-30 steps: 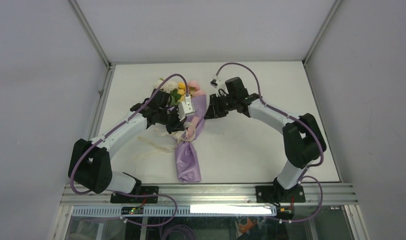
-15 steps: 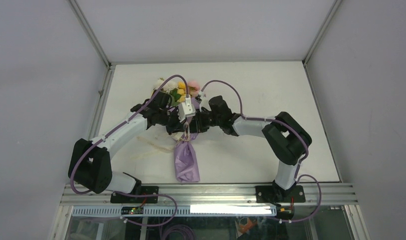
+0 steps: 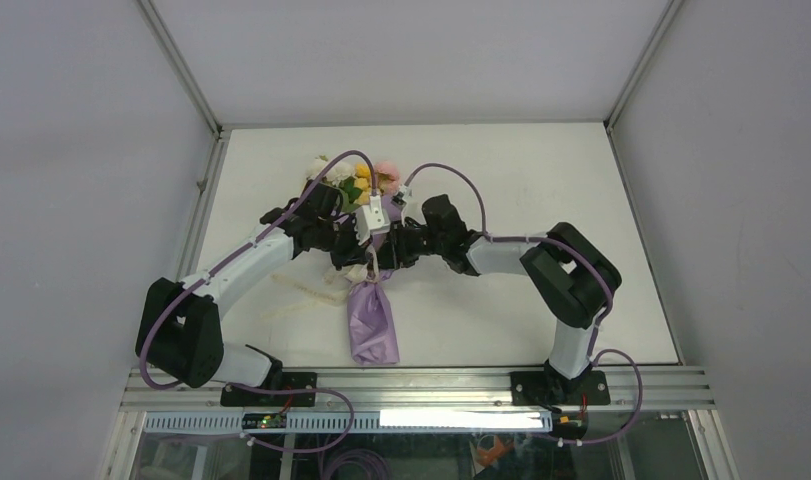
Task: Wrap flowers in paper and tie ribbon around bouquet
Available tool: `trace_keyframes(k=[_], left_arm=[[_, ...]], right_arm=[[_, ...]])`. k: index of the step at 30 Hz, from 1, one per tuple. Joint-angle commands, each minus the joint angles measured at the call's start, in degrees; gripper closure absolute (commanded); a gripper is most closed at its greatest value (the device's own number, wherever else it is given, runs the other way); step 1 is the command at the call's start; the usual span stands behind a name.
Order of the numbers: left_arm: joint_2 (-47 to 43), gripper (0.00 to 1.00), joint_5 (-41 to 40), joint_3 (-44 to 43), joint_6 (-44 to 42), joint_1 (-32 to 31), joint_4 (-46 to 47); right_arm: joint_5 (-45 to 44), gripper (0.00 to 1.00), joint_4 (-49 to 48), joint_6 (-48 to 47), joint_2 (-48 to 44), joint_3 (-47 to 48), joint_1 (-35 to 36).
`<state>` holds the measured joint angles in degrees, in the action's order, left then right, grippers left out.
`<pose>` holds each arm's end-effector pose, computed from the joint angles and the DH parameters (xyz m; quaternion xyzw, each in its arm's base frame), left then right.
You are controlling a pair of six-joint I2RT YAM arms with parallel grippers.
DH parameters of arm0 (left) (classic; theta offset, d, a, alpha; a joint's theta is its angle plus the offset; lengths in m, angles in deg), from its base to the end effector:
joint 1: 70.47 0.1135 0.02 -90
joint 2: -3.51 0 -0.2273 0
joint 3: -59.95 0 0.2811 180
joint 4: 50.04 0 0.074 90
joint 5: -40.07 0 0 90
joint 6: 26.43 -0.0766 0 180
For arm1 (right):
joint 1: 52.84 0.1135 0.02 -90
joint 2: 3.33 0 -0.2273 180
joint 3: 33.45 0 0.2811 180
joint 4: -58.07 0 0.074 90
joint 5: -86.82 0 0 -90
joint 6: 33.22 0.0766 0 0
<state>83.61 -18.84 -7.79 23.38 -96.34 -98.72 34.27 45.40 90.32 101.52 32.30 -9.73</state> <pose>0.2735 -0.1766 0.1551 0.5646 0.7455 -0.2274 0.2714 0.2727 0.3191 0.0959 -0.2357 0.7881 0.5234 0.2221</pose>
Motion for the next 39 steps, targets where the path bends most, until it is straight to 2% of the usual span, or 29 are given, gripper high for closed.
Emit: trace_keyframes(k=[1,7,10,17,22,24,27,28,31,33,35,39], left_arm=[[-1.69,1.0,0.13,-0.72,-1.53,0.12,2.25],[-1.83,1.0,0.9,-0.66,-1.55,0.12,1.52],[-1.92,1.0,1.28,-1.06,-0.75,0.12,1.42],[-1.88,1.0,2.51,-1.37,0.11,0.12,1.39],[-2.15,0.98,1.83,-1.71,-0.09,0.12,-0.14],[-2.98,0.69,0.71,-2.66,-1.25,0.49,-3.6],[-5.36,0.41,3.29,-5.29,-8.29,4.58,-13.33],[-6.01,0.35,4.52,-6.26,-11.26,6.56,-16.99],[-6.21,0.24,3.12,-7.0,-22.14,11.69,-25.34],[-4.57,0.17,-0.69,-4.52,-28.74,12.72,-26.61],[-1.72,0.02,-1.72,-2.69,-32.47,12.62,-26.58],[4.38,0.01,-5.06,-3.14,-30.52,11.72,-21.58]], right_arm=[[4.85,0.6,-9.24,-1.35,-2.56,0.02,0.92],[3.17,0.55,-10.33,-0.79,-2.41,0.6,0.92],[-0.04,0.57,-7.06,-1.62,-2.3,1.09,1.0],[-2.46,0.7,0.26,-5.31,-2.06,3.44,1.28],[-1.88,0.95,0.21,-5.58,-2.5,3.49,1.37],[-1.79,1.0,0.61,-5.8,-3.01,3.5,1.28],[-2.19,1.0,3.01,-6.68,-3.63,3.76,1.27],[-2.27,1.0,3.78,-7.11,-3.88,3.88,1.27],[-2.1,1.0,4.82,-7.82,-4.13,4.19,1.27],[-1.8,1.0,4.76,-7.79,-3.95,4.44,1.29],[-1.81,1.0,4.98,-7.79,-3.75,4.85,1.27],[-2.01,1.0,5.8,-8.22,-3.95,5.84,1.27]])
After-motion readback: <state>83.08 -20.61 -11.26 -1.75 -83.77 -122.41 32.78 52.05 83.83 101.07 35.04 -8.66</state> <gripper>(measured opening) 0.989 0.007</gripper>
